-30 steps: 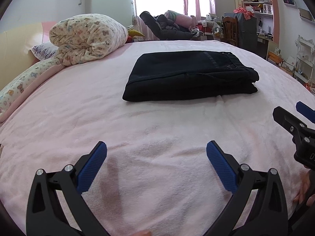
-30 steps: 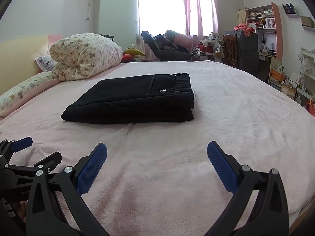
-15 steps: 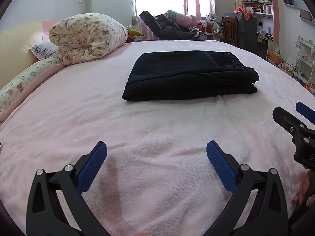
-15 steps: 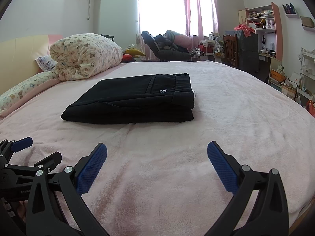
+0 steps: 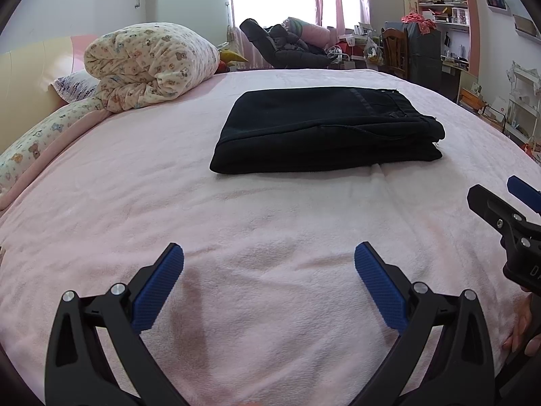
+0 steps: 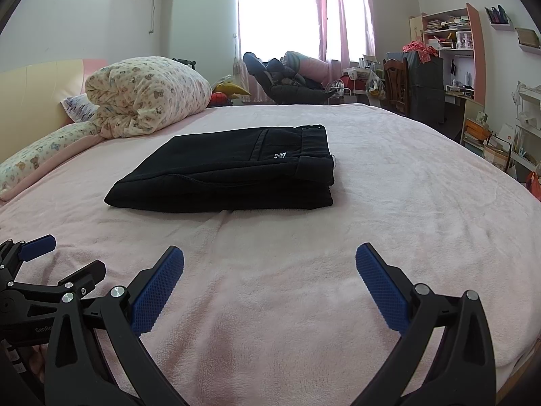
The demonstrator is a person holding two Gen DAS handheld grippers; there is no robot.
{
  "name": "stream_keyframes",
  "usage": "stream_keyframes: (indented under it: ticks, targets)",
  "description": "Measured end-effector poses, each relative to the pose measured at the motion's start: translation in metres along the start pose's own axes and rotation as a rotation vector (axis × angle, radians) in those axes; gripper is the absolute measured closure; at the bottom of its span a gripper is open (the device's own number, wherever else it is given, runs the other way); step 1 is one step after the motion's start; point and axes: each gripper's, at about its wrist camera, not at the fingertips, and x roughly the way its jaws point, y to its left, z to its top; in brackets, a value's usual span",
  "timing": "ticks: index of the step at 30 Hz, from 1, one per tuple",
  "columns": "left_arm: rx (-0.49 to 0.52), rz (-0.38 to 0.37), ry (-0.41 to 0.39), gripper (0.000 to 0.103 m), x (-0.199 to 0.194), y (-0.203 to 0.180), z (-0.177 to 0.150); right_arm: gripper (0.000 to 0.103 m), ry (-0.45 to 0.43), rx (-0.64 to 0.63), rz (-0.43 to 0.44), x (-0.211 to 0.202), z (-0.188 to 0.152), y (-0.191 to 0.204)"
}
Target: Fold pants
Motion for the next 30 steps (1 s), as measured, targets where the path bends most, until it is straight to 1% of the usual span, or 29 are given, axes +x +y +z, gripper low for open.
stream_keyframes:
  ticks: [30]
  targets:
    - [0.012,0.005,-0.001,0.002,-0.0001,-0.0034,-0.0001,0.001,0.002,-0.001,0.003,0.0004,0.0005,-0.0022]
